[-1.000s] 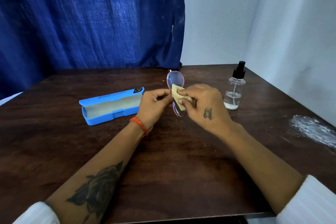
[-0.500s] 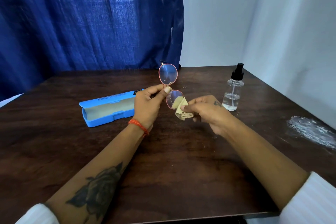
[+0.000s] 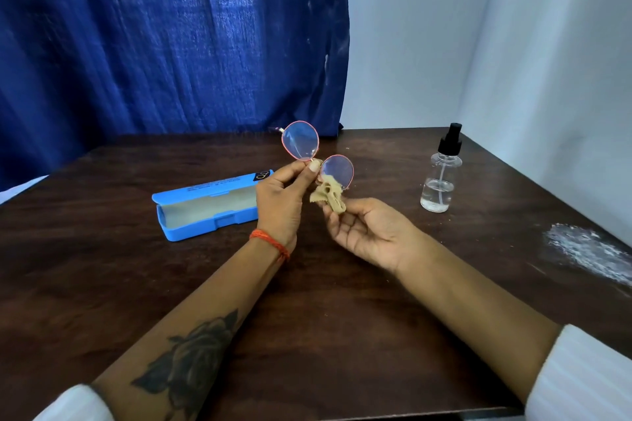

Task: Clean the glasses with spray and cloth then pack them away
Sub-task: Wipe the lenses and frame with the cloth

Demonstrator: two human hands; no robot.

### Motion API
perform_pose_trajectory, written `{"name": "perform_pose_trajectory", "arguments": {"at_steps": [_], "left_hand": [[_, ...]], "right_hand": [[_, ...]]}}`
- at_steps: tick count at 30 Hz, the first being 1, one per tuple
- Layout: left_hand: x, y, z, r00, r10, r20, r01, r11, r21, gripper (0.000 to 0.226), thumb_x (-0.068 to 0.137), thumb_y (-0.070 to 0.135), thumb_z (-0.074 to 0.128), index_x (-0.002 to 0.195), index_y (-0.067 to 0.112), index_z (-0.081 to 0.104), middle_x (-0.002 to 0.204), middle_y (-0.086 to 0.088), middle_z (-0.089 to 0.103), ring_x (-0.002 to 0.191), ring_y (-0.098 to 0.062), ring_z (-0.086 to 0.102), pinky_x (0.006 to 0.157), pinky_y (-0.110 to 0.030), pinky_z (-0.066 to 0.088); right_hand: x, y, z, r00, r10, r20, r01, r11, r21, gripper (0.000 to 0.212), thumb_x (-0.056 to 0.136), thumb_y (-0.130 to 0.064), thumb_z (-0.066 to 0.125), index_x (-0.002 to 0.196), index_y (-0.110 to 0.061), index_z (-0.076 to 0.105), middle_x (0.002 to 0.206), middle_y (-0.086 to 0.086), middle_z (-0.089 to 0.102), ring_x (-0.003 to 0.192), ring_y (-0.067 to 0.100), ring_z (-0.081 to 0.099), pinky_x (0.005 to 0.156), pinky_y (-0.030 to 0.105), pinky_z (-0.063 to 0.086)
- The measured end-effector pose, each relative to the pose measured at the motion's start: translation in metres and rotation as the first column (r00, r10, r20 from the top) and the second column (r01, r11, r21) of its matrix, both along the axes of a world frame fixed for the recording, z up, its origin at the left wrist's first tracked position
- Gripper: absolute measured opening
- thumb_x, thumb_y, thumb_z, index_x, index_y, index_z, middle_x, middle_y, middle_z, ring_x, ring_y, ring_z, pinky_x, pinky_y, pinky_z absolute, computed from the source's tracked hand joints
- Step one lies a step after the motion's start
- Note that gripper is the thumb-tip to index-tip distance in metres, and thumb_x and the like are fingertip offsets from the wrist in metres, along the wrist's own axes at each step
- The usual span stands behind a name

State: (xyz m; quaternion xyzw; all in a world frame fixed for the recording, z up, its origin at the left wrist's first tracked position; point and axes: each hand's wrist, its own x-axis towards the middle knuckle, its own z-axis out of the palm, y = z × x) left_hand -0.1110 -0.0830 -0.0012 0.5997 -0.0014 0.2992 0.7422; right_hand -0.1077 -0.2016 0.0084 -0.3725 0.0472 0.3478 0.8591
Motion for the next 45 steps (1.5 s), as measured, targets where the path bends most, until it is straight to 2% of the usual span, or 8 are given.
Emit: {"name": "perform_pose_trajectory", "arguments": {"at_steps": [4, 11, 16, 22, 27, 30, 39, 45], "left_hand": [[0.0, -0.002, -0.001, 1.0, 0.013, 0.019, -0.013, 1.0, 0.024, 0.013, 0.083, 0.007, 0.062, 0.078, 0.017, 0.069, 0.064, 0.016, 0.07, 0.069, 0.004, 0.061, 0.071, -0.012, 0.051], [0.002, 0.0, -0.003, 1.0, -0.002, -0.027, 0.003, 1.0, 0.021, 0.011, 0.084, 0.01, 0.062, 0.082, 0.018, 0.069, 0.073, 0.007, 0.067, 0.069, 0.0, 0.058, 0.071, -0.014, 0.05], [0.003, 0.004, -0.003, 0.997, 0.012, -0.078, -0.002, 0.992, 0.124, 0.012, 0.086, 0.011, 0.059, 0.093, 0.006, 0.067, 0.087, -0.001, 0.065, 0.08, -0.004, 0.056, 0.075, -0.011, 0.049], [0.0, 0.005, -0.003, 0.999, 0.002, -0.052, 0.017, 0.927, 0.374, 0.011, 0.088, 0.011, 0.056, 0.086, 0.01, 0.067, 0.083, 0.006, 0.065, 0.082, -0.002, 0.058, 0.077, -0.01, 0.045], [0.0, 0.001, -0.007, 0.999, -0.012, -0.029, 0.027, 0.822, 0.569, 0.01, 0.087, 0.015, 0.058, 0.084, 0.014, 0.067, 0.089, -0.005, 0.066, 0.086, -0.013, 0.06, 0.08, -0.021, 0.048], [-0.001, 0.002, -0.007, 1.0, -0.005, -0.027, 0.02, 0.794, 0.608, 0.009, 0.087, 0.015, 0.058, 0.086, 0.015, 0.067, 0.091, -0.005, 0.065, 0.09, -0.017, 0.06, 0.082, -0.026, 0.048], [-0.006, -0.001, 0.0, 0.996, 0.088, 0.001, -0.071, 0.797, 0.6, 0.012, 0.087, 0.013, 0.059, 0.093, 0.012, 0.069, 0.095, -0.007, 0.067, 0.09, -0.016, 0.06, 0.081, -0.018, 0.047], [-0.01, -0.003, 0.001, 0.985, 0.13, 0.112, -0.17, 0.653, 0.738, 0.011, 0.085, 0.012, 0.061, 0.089, 0.005, 0.07, 0.085, -0.007, 0.065, 0.077, -0.016, 0.057, 0.07, -0.015, 0.044]], "right_hand": [[0.001, 0.002, -0.002, 0.995, -0.101, -0.009, 0.101, 0.992, 0.081, 0.021, 0.09, 0.002, 0.043, 0.082, 0.005, 0.062, 0.059, 0.013, 0.067, 0.044, 0.012, 0.062, 0.042, 0.014, 0.049], [0.005, -0.009, 0.002, 0.989, -0.138, 0.046, 0.145, 0.955, -0.257, 0.022, 0.079, -0.008, 0.045, 0.067, -0.003, 0.062, 0.043, 0.006, 0.057, 0.031, 0.01, 0.049, 0.033, 0.012, 0.036], [0.007, -0.027, 0.015, 0.86, 0.151, 0.487, 0.304, 0.615, -0.727, 0.021, 0.07, -0.014, 0.052, 0.052, -0.01, 0.061, 0.038, 0.0, 0.054, 0.029, 0.007, 0.041, 0.031, 0.011, 0.027], [0.02, -0.037, 0.023, 0.355, 0.005, 0.935, 0.837, 0.444, -0.32, 0.01, 0.079, -0.015, 0.06, 0.073, -0.016, 0.068, 0.071, 0.003, 0.066, 0.062, 0.015, 0.057, 0.053, 0.027, 0.044], [0.025, -0.026, 0.019, -0.136, 0.229, 0.964, 0.932, 0.36, 0.046, 0.028, 0.085, -0.006, 0.058, 0.112, -0.013, 0.064, 0.101, 0.007, 0.065, 0.086, 0.016, 0.058, 0.073, 0.025, 0.046], [0.028, -0.026, 0.015, -0.194, 0.32, 0.927, 0.927, 0.369, 0.067, 0.031, 0.087, -0.006, 0.055, 0.115, -0.016, 0.063, 0.098, 0.005, 0.068, 0.087, 0.019, 0.058, 0.073, 0.026, 0.044], [0.021, -0.028, 0.011, 0.158, 0.182, 0.971, 0.868, 0.442, -0.224, 0.019, 0.075, -0.012, 0.063, 0.09, -0.02, 0.072, 0.073, -0.005, 0.069, 0.063, 0.007, 0.061, 0.063, 0.032, 0.054], [0.008, -0.025, 0.02, -0.335, 0.332, 0.882, 0.932, 0.254, 0.259, 0.028, 0.082, -0.001, 0.056, 0.108, -0.002, 0.065, 0.094, 0.018, 0.062, 0.083, 0.026, 0.058, 0.074, 0.024, 0.043]]}}
